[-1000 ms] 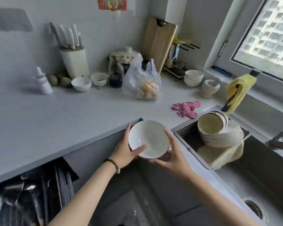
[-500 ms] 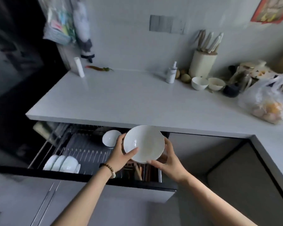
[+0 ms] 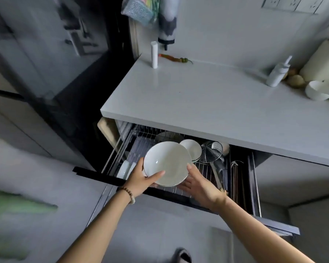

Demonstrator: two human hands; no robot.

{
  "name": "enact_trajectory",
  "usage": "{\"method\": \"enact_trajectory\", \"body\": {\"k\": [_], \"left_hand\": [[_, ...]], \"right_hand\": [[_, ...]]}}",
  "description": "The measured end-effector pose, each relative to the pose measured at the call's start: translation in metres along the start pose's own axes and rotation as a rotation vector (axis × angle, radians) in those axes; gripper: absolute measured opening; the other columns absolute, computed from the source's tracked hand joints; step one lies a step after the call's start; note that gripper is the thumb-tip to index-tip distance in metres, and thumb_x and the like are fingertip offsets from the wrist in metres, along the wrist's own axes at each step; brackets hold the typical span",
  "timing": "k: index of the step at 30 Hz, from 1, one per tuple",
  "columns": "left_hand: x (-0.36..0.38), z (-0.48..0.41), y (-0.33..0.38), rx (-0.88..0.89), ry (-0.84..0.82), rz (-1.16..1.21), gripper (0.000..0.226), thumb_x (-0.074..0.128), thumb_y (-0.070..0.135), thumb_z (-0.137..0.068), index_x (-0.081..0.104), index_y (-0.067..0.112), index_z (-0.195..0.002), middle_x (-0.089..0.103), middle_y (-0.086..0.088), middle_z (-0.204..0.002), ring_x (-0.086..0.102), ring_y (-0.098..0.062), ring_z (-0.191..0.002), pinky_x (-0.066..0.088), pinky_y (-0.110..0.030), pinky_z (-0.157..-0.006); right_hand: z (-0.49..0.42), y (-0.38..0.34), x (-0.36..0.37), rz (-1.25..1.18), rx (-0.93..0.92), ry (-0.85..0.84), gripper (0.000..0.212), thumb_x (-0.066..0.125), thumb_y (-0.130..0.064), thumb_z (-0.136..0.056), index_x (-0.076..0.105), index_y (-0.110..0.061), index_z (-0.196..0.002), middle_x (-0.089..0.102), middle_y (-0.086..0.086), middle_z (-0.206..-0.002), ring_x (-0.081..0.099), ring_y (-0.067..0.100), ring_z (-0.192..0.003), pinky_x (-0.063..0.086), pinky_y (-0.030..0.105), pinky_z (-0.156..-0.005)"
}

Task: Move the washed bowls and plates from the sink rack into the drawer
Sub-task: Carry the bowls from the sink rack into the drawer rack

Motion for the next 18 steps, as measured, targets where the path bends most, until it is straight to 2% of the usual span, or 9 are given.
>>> {"method": "enact_trajectory", "body": {"k": [3,6,10,12,14,16,18], "left_hand": [[-0.013,-0.023,-0.006,-0.032,-0.016,-0.037,0.052,0.074,0.026,-0.077,0.042,0.029,-0.117,0.052,0.008,-0.115,0.057,-0.009,-0.101,0.059,-0.03,-0.071],[-0.02,-0.055,-0.015,-0.068,-0.031,-0.06,0.054,0.074,0.03,-0.077,0.042,0.023,-0.12,0.054,0.003,-0.118,0.057,-0.013,-0.105,0.059,-0.031,-0.073],[-0.025,-0.1,-0.031,-0.169,-0.05,-0.051,0.053,0.073,0.036,-0.075,0.045,0.024,-0.119,0.052,-0.002,-0.126,0.057,-0.018,-0.11,0.059,-0.037,-0.078],[-0.03,-0.12,-0.04,-0.204,-0.054,-0.066,0.058,0.07,0.036,-0.078,0.042,0.022,-0.127,0.049,0.0,-0.131,0.057,-0.019,-0.111,0.058,-0.037,-0.081],[-0.038,-0.137,-0.053,-0.232,-0.05,-0.157,0.065,0.066,0.041,-0.08,0.037,0.021,-0.135,0.047,0.0,-0.136,0.056,-0.018,-0.111,0.055,-0.034,-0.085],[-0.049,-0.151,-0.066,-0.228,-0.075,-0.322,0.067,0.063,0.043,-0.083,0.033,0.02,-0.139,0.044,-0.002,-0.142,0.052,-0.017,-0.116,0.047,-0.029,-0.09],[-0.061,-0.164,-0.08,-0.205,-0.157,-0.521,0.074,0.063,0.045,-0.083,0.027,0.019,-0.143,0.036,-0.002,-0.148,0.042,-0.019,-0.129,0.038,-0.03,-0.1]], "right_hand": [[-0.027,0.001,-0.003,0.016,0.044,0.026,0.052,0.053,-0.052,-0.089,0.041,-0.041,-0.139,0.061,0.002,-0.137,0.059,0.02,-0.125,0.046,0.032,-0.101],[-0.056,0.0,-0.01,-0.001,0.067,0.021,0.065,0.068,-0.055,-0.08,0.045,-0.04,-0.139,0.062,0.008,-0.134,0.059,0.026,-0.124,0.043,0.036,-0.107],[-0.092,0.002,-0.024,-0.019,0.103,0.089,0.053,0.065,-0.042,-0.085,0.051,-0.03,-0.135,0.062,0.02,-0.129,0.061,0.038,-0.117,0.044,0.045,-0.109],[-0.107,0.005,-0.028,-0.002,0.119,0.15,0.054,0.071,-0.041,-0.083,0.053,-0.029,-0.132,0.064,0.02,-0.122,0.066,0.032,-0.105,0.052,0.038,-0.099],[-0.117,0.009,-0.029,0.028,0.132,0.225,0.056,0.075,-0.036,-0.081,0.052,-0.027,-0.131,0.067,0.013,-0.113,0.068,0.024,-0.093,0.056,0.028,-0.083],[-0.128,0.016,-0.034,0.059,0.155,0.322,0.053,0.074,-0.027,-0.082,0.051,-0.023,-0.13,0.067,0.01,-0.112,0.069,0.024,-0.092,0.057,0.022,-0.07],[-0.14,0.026,-0.038,0.136,0.182,0.393,0.056,0.076,-0.022,-0.082,0.05,-0.02,-0.131,0.067,0.011,-0.111,0.069,0.025,-0.095,0.057,0.023,-0.068]]}}
Point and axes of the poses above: each hand's wrist, its own z-axis away from the middle knuckle, its own x-axis out of the palm, y = z × x, the point moved 1 cm from there along -z, towards the middle knuckle
